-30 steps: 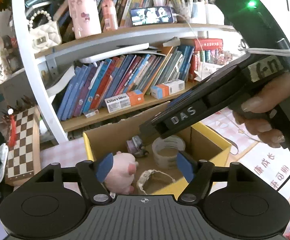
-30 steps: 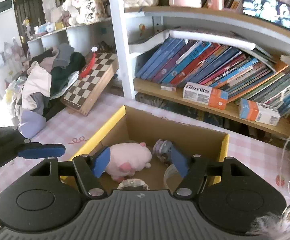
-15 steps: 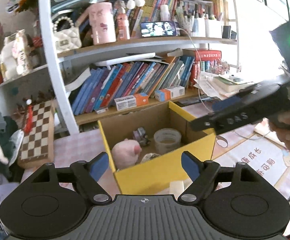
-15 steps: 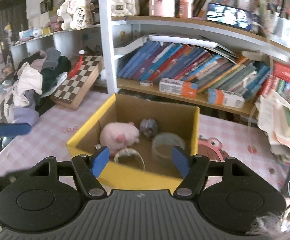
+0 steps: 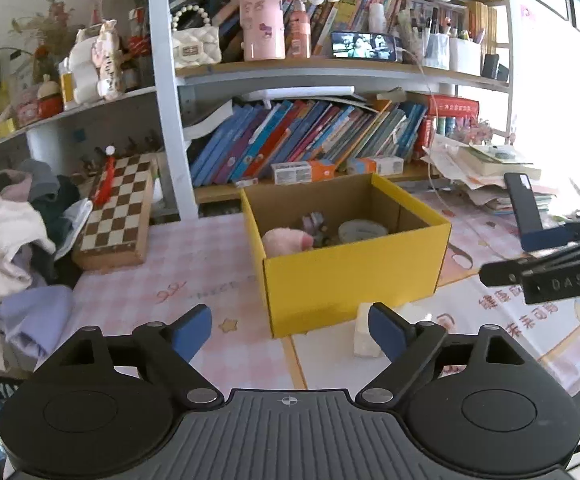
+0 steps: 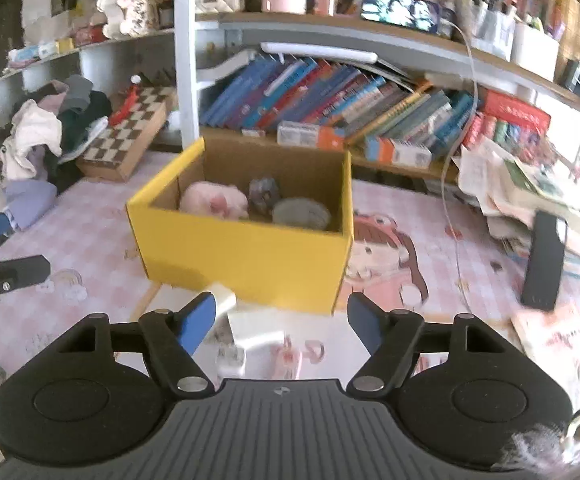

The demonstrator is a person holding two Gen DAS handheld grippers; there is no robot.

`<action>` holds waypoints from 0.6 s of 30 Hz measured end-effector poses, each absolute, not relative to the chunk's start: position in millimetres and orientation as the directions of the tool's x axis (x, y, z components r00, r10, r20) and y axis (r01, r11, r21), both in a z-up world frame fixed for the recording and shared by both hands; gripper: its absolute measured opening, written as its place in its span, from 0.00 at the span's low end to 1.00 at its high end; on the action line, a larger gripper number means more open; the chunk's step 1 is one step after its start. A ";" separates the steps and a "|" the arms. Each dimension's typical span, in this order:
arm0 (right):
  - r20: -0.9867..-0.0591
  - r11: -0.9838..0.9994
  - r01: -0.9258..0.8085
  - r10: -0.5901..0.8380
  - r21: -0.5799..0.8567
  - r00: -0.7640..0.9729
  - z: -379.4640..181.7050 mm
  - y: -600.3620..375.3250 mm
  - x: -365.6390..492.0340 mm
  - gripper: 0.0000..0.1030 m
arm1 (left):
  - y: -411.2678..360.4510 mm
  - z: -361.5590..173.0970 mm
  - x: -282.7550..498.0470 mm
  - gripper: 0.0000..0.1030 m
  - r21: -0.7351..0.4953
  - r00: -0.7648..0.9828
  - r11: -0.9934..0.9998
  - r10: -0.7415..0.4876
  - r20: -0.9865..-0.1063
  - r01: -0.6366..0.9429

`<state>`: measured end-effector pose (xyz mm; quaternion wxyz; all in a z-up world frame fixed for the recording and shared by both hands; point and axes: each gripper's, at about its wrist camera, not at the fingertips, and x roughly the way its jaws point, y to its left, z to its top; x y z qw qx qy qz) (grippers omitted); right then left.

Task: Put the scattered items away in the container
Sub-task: 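Withdraw both tools from the box toward the white adapters and pink USB stick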

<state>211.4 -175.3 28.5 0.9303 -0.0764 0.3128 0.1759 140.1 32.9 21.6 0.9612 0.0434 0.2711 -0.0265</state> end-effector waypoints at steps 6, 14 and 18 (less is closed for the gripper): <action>-0.627 0.942 -0.331 0.228 -0.051 0.745 5.8 -176.8 188.4 0.72 | 22.2 5.6 125.9 0.86 0.090 0.835 0.992 -0.020 -0.549 0.083; -0.651 0.947 -0.318 0.212 -0.048 0.729 -19.1 -172.3 158.5 0.72 | 11.4 -12.5 111.5 0.86 0.086 0.812 0.993 -0.012 -0.584 0.077; -0.664 0.947 -0.318 0.212 -0.041 0.717 -26.1 -169.1 152.1 0.72 | 5.9 -20.2 106.0 0.86 0.093 0.806 0.992 -0.009 -0.592 0.080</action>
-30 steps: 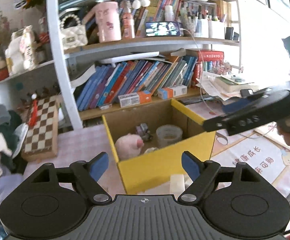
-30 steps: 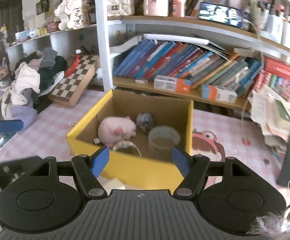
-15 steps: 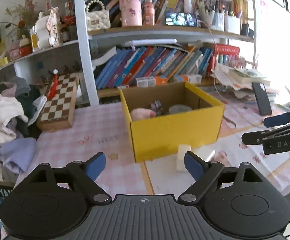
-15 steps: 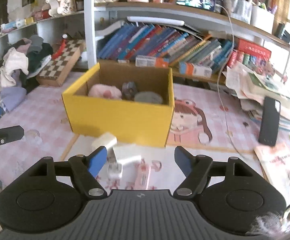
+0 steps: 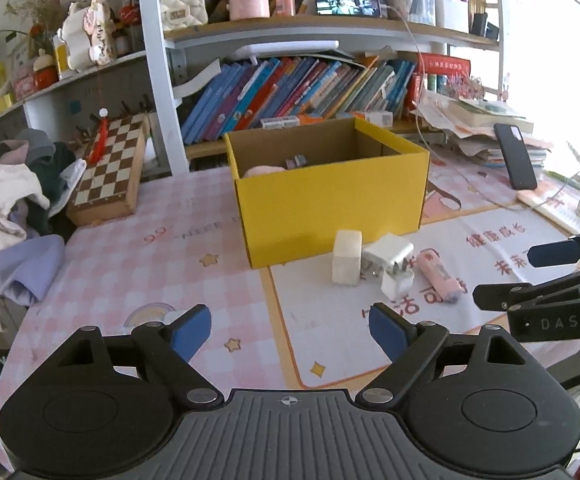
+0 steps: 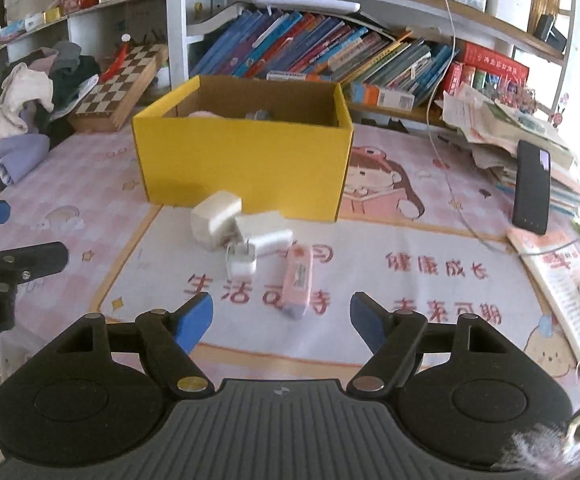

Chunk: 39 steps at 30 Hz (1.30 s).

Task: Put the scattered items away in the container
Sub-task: 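Withdraw both tools from the box toward the white adapters and pink USB stick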

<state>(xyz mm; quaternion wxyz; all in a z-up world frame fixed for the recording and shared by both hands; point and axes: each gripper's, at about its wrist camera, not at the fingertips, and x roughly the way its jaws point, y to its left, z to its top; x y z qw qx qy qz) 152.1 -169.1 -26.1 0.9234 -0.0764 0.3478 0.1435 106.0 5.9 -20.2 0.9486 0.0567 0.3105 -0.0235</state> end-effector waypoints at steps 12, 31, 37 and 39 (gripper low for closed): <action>-0.697 0.931 -0.358 0.210 -0.073 0.686 -42.8 -163.0 151.1 0.70 | -3.2 -32.7 108.3 0.86 0.116 0.798 0.988 -0.015 -0.603 0.106; -0.750 0.934 -0.356 0.209 -0.038 0.627 -54.5 -172.3 192.0 0.54 | -10.4 -42.0 148.0 0.84 0.104 0.773 0.986 -0.036 -0.633 0.131; -0.768 0.931 -0.362 0.210 -0.031 0.605 -60.1 -173.5 209.8 0.52 | -18.3 -45.0 165.3 0.78 0.110 0.765 0.982 -0.049 -0.642 0.155; -0.775 0.930 -0.365 0.210 -0.028 0.595 -62.4 -174.0 215.4 0.50 | -21.3 -46.9 171.0 0.77 0.113 0.761 0.980 -0.054 -0.646 0.165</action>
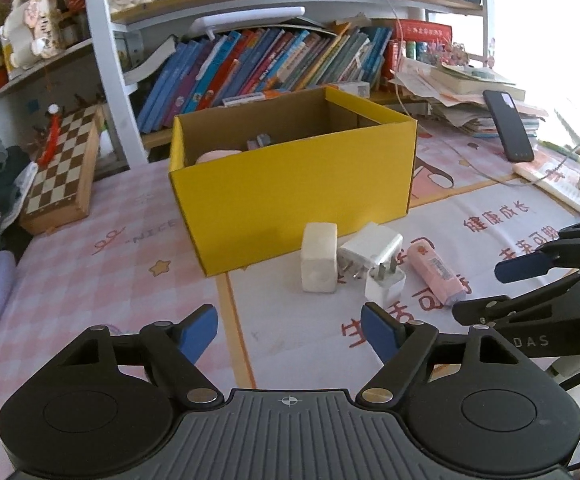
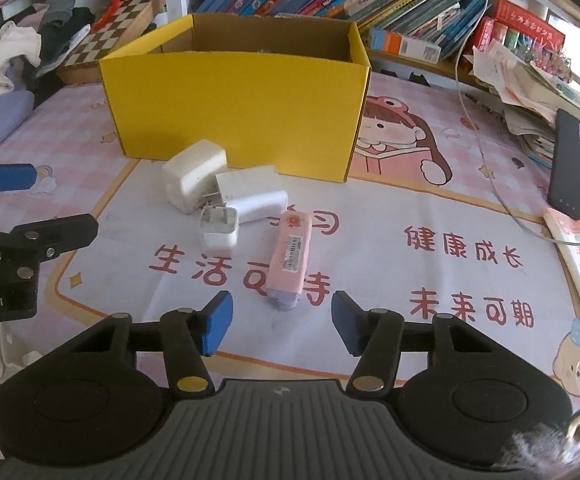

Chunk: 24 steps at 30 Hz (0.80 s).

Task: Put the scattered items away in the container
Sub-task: 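Withdraw both tools from the box toward the white adapters and pink USB stick, then close the left gripper on the white cube adapter while the right gripper closes on the pink USB stick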

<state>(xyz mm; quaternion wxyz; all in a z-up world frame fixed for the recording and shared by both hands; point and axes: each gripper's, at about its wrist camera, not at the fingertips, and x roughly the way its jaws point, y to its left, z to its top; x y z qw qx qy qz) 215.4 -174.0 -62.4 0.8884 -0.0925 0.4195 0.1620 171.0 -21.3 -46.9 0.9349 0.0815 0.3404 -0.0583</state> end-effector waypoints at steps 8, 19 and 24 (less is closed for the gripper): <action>-0.793 0.928 -0.372 0.214 -0.017 0.570 -69.7 -174.6 235.1 0.46 | -31.3 -51.8 195.9 0.73 0.133 0.759 0.974 -0.054 -0.649 0.183; -0.814 0.918 -0.396 0.216 -0.018 0.539 -77.7 -171.2 257.6 0.43 | -39.0 -66.7 233.9 0.59 0.126 0.726 0.968 -0.074 -0.683 0.217; -0.821 0.917 -0.399 0.215 -0.018 0.529 -81.0 -171.2 265.1 0.42 | -41.8 -73.2 247.4 0.55 0.119 0.714 0.966 -0.085 -0.695 0.231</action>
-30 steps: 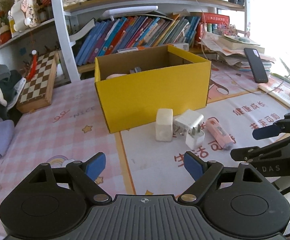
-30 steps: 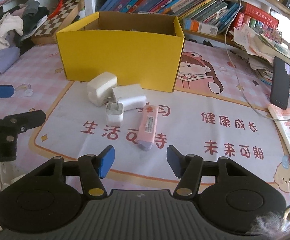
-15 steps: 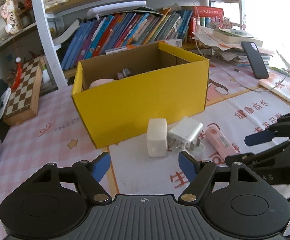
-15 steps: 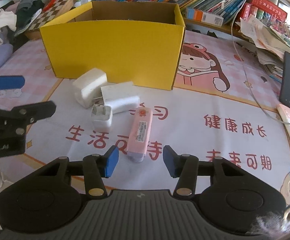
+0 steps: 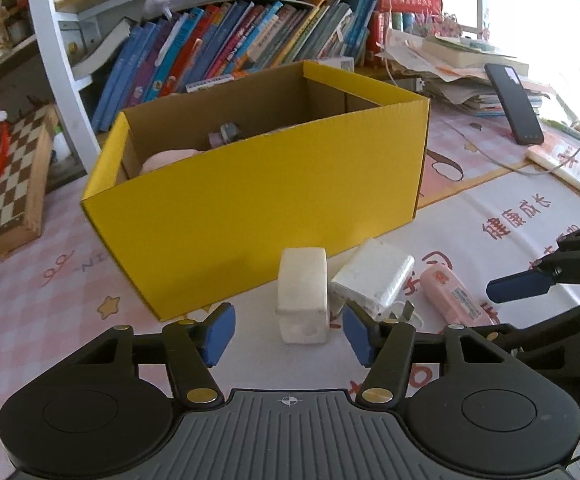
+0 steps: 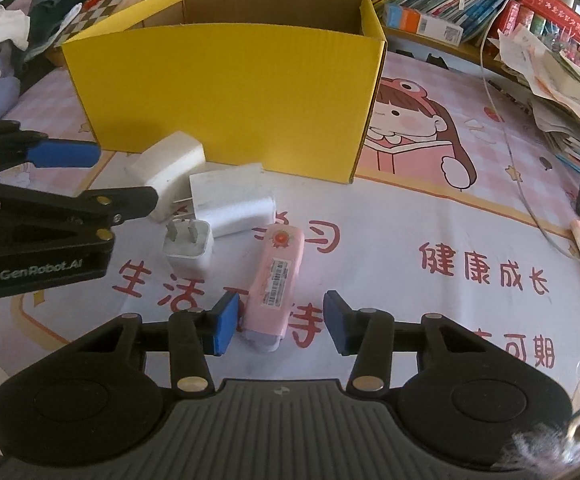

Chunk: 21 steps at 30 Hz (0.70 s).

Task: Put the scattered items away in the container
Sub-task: 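Close the left gripper on the white cube adapter while the right gripper closes on the pink USB stick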

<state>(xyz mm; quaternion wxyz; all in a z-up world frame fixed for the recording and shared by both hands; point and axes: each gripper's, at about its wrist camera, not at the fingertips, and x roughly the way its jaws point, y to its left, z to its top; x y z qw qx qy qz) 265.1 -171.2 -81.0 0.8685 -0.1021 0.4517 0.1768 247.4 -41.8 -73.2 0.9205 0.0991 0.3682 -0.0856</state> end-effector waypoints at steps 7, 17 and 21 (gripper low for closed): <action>-0.824 0.912 -0.411 0.225 -0.010 0.520 -83.2 -171.4 273.5 0.40 | -45.7 -80.0 262.2 0.47 0.105 0.696 0.962 -0.106 -0.710 0.253; -0.821 0.901 -0.434 0.242 -0.007 0.516 -84.0 -167.4 276.9 0.28 | -44.1 -85.4 270.8 0.25 0.053 0.674 0.962 -0.148 -0.724 0.268; -0.823 0.902 -0.433 0.249 0.004 0.511 -81.6 -167.8 277.1 0.23 | -38.5 -81.3 265.9 0.23 0.028 0.672 0.964 -0.164 -0.722 0.265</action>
